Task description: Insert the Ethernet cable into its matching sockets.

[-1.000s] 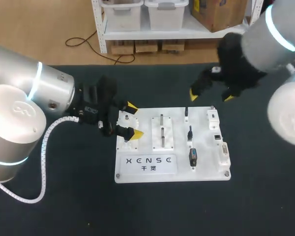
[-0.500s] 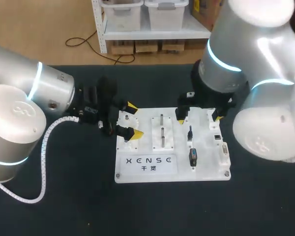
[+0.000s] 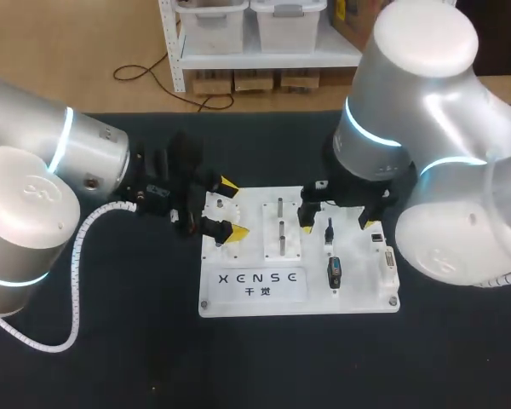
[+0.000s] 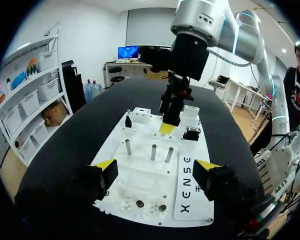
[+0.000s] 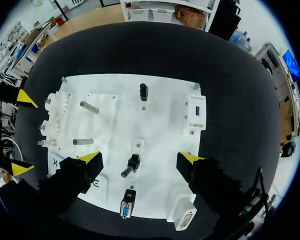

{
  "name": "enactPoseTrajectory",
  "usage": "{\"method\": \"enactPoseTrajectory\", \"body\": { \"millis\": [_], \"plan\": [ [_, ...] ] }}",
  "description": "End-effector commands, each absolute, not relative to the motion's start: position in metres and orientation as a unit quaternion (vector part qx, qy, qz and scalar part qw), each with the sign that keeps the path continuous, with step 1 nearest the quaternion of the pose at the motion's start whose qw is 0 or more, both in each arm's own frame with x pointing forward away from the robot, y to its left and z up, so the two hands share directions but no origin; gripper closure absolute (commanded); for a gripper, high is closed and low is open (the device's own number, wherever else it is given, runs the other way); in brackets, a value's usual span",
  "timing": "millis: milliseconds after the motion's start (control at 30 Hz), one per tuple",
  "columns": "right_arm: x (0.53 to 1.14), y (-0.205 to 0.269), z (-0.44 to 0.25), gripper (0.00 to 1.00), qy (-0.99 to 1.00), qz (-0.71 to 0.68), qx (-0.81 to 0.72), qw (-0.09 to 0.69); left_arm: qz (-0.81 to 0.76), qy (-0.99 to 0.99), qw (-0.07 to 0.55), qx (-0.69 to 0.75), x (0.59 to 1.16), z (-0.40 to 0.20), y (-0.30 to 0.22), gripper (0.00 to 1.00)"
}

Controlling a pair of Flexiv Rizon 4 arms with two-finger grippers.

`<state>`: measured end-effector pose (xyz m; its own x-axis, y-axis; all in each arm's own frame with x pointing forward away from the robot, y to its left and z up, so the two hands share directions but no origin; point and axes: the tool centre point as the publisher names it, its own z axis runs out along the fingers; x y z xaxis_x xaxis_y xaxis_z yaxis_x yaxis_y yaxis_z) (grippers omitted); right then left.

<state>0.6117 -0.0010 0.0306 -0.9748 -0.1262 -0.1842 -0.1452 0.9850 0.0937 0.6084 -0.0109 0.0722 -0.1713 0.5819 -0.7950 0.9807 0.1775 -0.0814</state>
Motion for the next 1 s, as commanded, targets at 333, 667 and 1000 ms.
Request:
{"method": "enactPoseTrajectory", "body": {
  "millis": [333, 667, 1000],
  "plan": [
    [0.612, 0.004, 0.019, 0.60, 0.993, 0.047, -0.076, 0.074, -0.313, 0.699, 0.319, 0.559, 0.608, 0.072, -0.011, 0.00],
    [0.615, 0.006, 0.017, 1.00, 0.993, 0.049, -0.086, 0.070, -0.313, 0.699, 0.319, 0.559, 0.608, 0.072, -0.011, 0.00],
    [0.616, 0.003, 0.035, 1.00, 0.992, 0.050, -0.087, 0.070, -0.313, 0.699, 0.319, 0.559, 0.608, 0.072, -0.011, 0.00]
  ]
}}
